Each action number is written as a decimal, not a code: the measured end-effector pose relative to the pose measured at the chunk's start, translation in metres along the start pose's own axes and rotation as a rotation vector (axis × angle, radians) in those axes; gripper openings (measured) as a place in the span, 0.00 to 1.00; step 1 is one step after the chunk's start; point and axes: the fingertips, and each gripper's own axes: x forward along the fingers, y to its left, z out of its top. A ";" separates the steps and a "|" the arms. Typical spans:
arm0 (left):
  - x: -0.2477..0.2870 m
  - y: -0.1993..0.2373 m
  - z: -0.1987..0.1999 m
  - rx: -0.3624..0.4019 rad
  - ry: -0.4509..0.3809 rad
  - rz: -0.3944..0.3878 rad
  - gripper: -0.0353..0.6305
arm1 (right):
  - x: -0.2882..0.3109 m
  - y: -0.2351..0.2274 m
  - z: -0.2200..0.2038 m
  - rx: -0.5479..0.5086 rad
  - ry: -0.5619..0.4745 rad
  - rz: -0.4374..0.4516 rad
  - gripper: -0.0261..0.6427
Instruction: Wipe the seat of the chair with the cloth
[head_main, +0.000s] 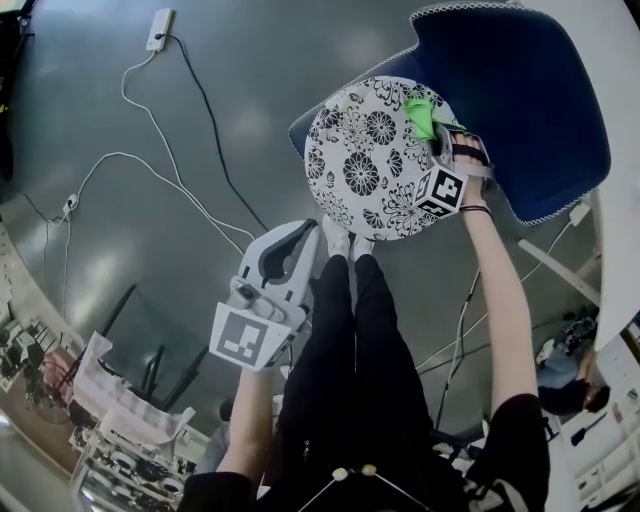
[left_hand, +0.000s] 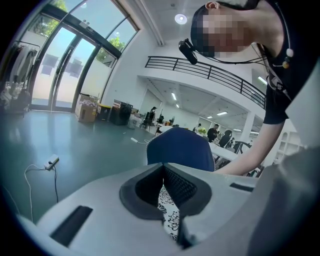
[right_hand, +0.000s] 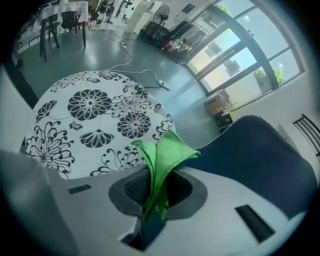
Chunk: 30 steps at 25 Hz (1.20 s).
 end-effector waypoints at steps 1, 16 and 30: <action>0.000 0.001 0.000 0.001 -0.002 0.001 0.06 | -0.005 0.013 0.001 -0.002 -0.006 0.015 0.12; 0.001 -0.005 -0.001 0.002 -0.005 -0.022 0.06 | -0.106 0.190 0.036 -0.044 -0.148 0.246 0.12; 0.000 -0.005 -0.001 0.025 -0.038 -0.025 0.06 | -0.151 0.221 0.059 0.046 -0.222 0.332 0.12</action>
